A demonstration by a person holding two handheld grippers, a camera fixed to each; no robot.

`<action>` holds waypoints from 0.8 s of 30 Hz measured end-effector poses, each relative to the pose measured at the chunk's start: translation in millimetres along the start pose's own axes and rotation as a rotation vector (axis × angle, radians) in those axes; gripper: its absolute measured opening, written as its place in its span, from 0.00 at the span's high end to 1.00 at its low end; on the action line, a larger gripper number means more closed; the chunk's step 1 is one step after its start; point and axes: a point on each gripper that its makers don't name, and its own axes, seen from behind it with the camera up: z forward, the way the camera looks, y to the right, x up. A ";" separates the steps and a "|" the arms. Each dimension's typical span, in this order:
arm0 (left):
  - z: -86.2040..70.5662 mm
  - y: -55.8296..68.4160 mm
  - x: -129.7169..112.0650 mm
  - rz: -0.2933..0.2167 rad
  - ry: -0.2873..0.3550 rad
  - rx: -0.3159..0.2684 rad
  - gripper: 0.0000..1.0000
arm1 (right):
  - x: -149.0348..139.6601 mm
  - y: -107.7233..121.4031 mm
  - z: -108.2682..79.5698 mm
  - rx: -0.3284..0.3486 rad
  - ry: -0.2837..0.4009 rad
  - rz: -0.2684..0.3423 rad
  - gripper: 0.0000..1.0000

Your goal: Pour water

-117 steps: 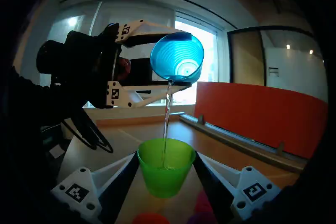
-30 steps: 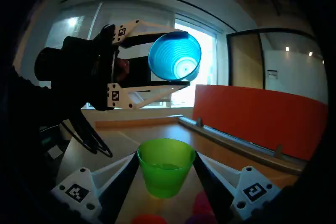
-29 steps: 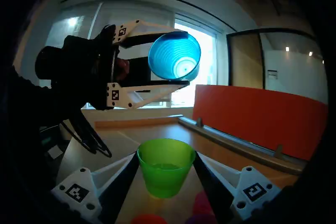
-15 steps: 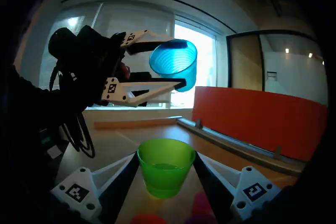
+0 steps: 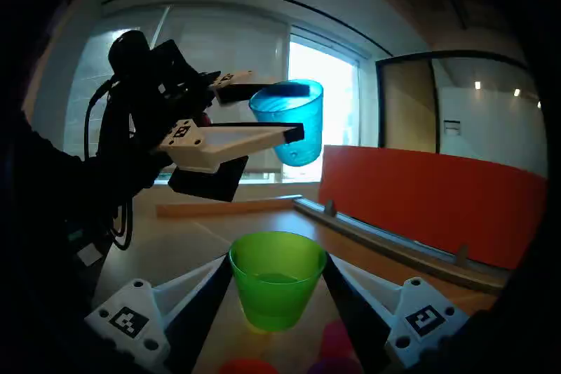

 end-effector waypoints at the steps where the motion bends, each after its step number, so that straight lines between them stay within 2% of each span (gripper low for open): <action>1: 0.2 -1.0 -1.0 -0.022 -0.002 0.001 0.13 | 0.6 0.0 0.0 -0.001 0.001 0.000 0.08; 6: 0.2 -2.3 -2.9 -0.117 -0.004 -0.002 0.13 | 3.9 -0.5 -0.2 -0.003 0.005 -0.001 0.08; 12: -4.1 5.3 3.4 -0.226 0.024 -0.031 0.13 | 4.5 0.2 -0.2 -0.005 0.008 -0.002 0.08; 21: -6.7 0.6 -0.6 -0.369 0.009 -0.017 0.13 | 4.7 1.9 -1.1 -0.015 0.013 0.001 0.08; 24: -6.2 -1.3 -3.3 -0.436 0.002 -0.010 0.13 | 5.5 2.9 -1.7 -0.018 0.013 0.003 0.08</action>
